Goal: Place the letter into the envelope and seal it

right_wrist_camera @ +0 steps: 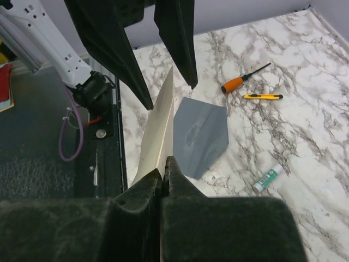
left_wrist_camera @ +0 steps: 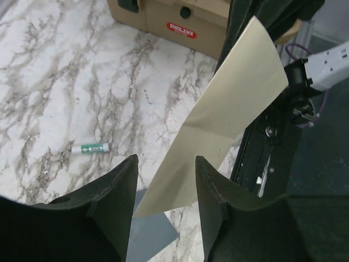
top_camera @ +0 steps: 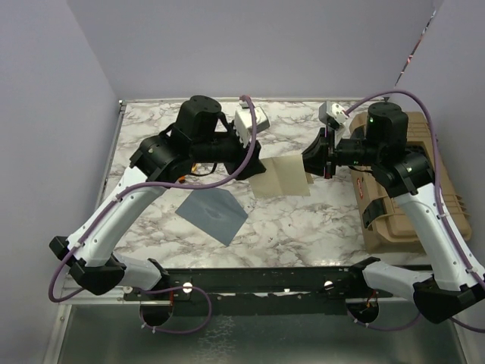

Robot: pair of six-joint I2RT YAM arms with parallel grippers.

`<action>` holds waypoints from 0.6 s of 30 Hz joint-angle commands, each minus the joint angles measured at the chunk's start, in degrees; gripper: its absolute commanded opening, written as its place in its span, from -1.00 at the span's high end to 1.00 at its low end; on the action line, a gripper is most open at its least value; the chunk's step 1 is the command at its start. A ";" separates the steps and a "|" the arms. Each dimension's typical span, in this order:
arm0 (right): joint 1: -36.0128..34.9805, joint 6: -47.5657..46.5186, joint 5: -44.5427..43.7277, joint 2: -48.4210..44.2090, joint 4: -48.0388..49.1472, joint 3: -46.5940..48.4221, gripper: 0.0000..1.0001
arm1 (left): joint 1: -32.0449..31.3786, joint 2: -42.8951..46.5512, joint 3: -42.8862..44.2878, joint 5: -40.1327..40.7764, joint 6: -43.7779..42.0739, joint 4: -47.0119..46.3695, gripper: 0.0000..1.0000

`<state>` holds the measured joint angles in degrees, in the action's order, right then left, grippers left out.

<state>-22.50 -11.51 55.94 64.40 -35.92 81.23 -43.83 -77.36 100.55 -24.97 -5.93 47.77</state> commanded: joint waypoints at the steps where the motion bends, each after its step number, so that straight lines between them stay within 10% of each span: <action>1: -0.13 -3.17 5.44 0.27 -5.23 2.13 0.99 | 0.33 0.34 -2.05 -7.25 -4.07 3.53 0.13; 18: -0.14 -4.58 9.52 1.42 -6.09 2.17 1.00 | 0.57 -1.52 -5.56 -14.38 -3.51 1.30 1.00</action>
<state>-22.50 -15.25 63.61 65.30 -40.05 81.60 -43.81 -78.50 95.53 -37.52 -9.56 50.24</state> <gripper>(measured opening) 0.005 0.031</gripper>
